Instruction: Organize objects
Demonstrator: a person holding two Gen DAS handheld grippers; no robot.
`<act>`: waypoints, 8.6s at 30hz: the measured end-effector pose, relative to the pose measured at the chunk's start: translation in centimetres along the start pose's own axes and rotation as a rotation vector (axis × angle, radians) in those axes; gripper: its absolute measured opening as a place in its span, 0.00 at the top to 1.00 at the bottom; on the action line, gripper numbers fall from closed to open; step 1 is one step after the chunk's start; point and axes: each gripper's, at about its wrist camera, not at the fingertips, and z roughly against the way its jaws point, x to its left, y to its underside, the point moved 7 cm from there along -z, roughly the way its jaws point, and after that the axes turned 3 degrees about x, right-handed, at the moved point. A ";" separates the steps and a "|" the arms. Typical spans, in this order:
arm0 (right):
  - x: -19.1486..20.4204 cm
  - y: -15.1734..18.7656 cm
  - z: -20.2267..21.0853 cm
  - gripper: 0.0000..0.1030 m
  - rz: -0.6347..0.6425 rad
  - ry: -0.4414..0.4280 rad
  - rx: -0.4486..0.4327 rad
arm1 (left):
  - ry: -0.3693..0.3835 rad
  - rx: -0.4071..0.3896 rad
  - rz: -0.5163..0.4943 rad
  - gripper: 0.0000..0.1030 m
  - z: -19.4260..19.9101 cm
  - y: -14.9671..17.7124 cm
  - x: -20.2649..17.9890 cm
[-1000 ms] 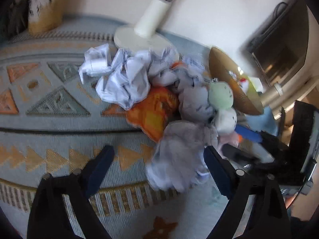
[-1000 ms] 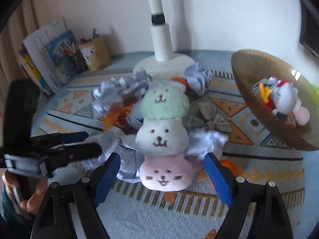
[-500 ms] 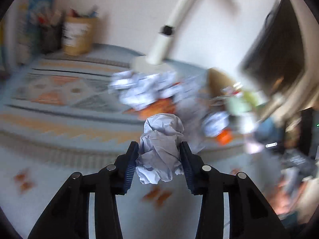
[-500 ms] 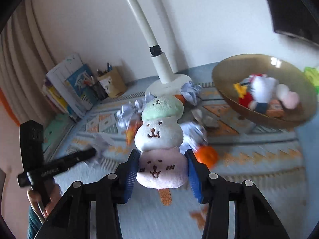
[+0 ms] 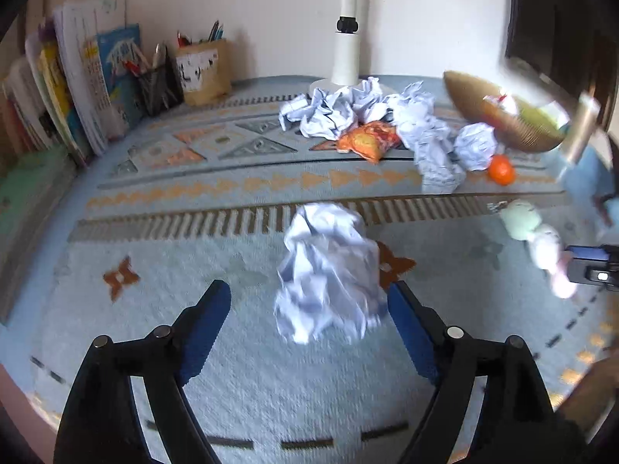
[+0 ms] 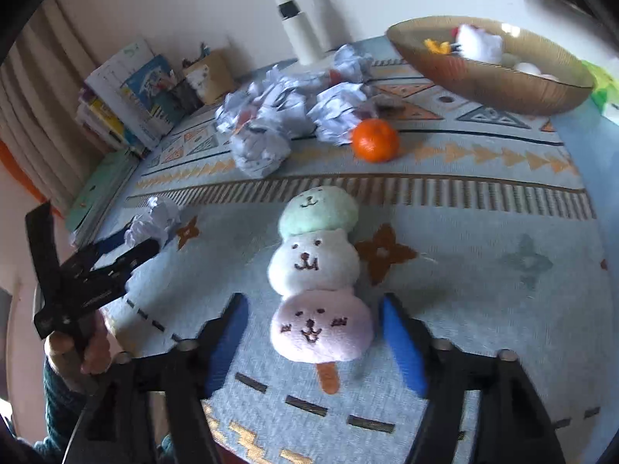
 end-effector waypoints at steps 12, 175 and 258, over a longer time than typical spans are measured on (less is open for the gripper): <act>1.6 -0.3 -1.8 0.28 0.109 0.269 -0.033 | 0.247 0.003 0.254 0.18 -0.7 0.3 1.8; 2.1 0.6 -0.7 0.29 0.096 0.018 -0.018 | 0.133 -0.010 0.069 0.58 -4.2 -5.2 -3.4; -5.2 -8.7 2.6 0.00 -0.126 0.207 -0.381 | -0.180 -0.176 0.219 0.01 -3.6 -8.3 3.3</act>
